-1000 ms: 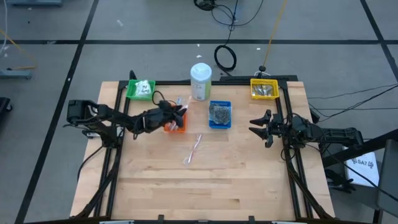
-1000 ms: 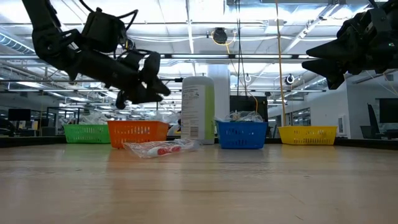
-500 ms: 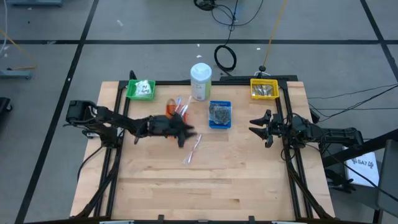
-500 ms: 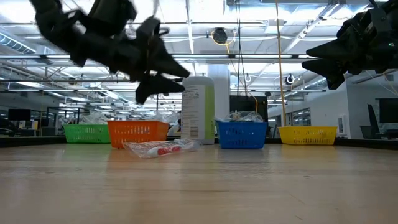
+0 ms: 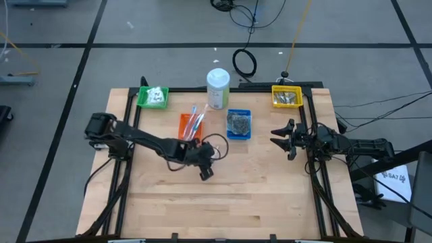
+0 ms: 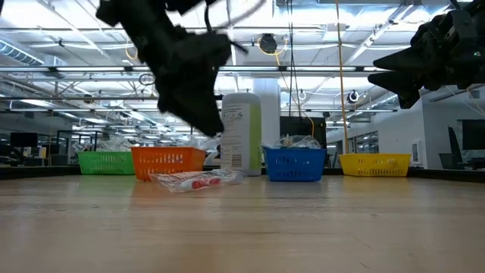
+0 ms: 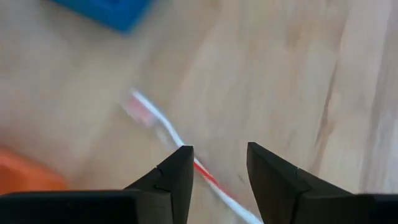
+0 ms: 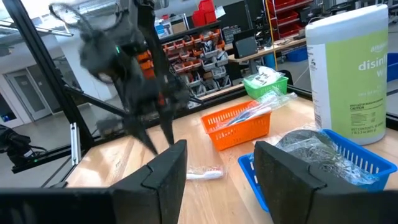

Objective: Pick & Place Travel size toiletries
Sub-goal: Put the orange toothbrush into the orange bin

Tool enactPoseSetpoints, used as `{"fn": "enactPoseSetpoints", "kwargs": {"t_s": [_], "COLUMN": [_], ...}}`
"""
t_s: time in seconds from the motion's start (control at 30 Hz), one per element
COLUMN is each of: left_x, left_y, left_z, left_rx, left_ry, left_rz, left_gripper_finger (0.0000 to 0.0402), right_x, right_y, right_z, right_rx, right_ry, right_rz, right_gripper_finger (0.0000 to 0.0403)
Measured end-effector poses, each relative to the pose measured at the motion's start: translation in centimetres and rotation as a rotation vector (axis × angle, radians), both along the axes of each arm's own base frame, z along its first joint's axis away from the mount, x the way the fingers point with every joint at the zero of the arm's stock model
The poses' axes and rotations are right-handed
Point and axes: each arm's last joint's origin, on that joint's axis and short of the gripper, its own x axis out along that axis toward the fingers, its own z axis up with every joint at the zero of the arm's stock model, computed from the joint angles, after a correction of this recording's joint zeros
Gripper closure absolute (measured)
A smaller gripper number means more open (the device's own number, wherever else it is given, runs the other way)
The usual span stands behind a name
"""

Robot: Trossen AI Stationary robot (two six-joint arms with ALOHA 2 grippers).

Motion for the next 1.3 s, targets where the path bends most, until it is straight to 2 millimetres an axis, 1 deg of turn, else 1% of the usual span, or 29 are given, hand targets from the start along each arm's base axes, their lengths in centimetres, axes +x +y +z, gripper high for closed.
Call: {"fn": "enactPoseSetpoints", "kwargs": {"t_s": [0.1, 0.2, 0.3, 0.4, 0.5, 0.63, 0.73, 0.83, 0.93, 1.0, 1.2, 1.3], "left_x": [0.7, 1.3, 1.6, 1.8, 2.0, 2.1, 2.1, 2.0, 1.9, 1.9, 1.8, 1.8], "left_y": [0.4, 1.6, 2.8, 3.4, 3.5, 3.5, 3.5, 3.5, 3.5, 3.3, 3.1, 2.8], "left_z": [-2.0, -3.5, -4.9, -5.8, -6.4, -6.9, -6.9, -6.8, -6.9, -6.9, -6.7, -6.2], "left_rx": [-0.069, -0.135, -0.194, -0.235, -0.24, -0.226, -0.225, -0.238, -0.237, -0.268, -0.361, -0.392], "left_ry": [0.055, 0.095, 0.135, 0.164, 0.175, 0.183, 0.187, 0.195, 0.206, 0.211, 0.215, 0.191], "left_rz": [-0.011, 0.027, 0.062, 0.067, 0.056, 0.04, 0.042, 0.026, 0.015, -0.005, -0.113, -0.2], "left_gripper_finger": [0.0234, 0.0203, 0.0172, 0.0148, 0.0136, 0.0138, 0.0155, 0.0185, 0.0225, 0.0257, 0.035, 0.0389], "right_x": [0.0, 0.0, 0.0, 0.0, 0.0, 0.0, 0.0, 0.0, 0.0, 0.0, 0.0, 0.0], "right_y": [0.0, 0.0, 0.0, 0.0, 0.0, 0.0, 0.0, 0.0, 0.0, 0.0, 0.0, 0.0], "right_z": [0.0, 0.0, 0.0, 0.0, 0.0, 0.0, 0.0, 0.0, 0.0, 0.0, 0.0, 0.0], "right_rx": [0.0, 0.0, 0.0, 0.0, 0.0, 0.0, 0.0, 0.0, 0.0, 0.0, 0.0, 0.0], "right_ry": [0.001, 0.0, 0.0, 0.0, 0.0, 0.0, 0.0, -0.001, 0.0, 0.0, 0.001, 0.0], "right_rz": [0.0, 0.0, -0.001, -0.001, -0.001, -0.001, 0.0, 0.0, 0.0, 0.0, 0.0, 0.0], "right_gripper_finger": [0.0226, 0.0229, 0.0228, 0.0225, 0.0225, 0.0229, 0.0228, 0.0226, 0.0225, 0.0227, 0.0227, 0.0225]}}
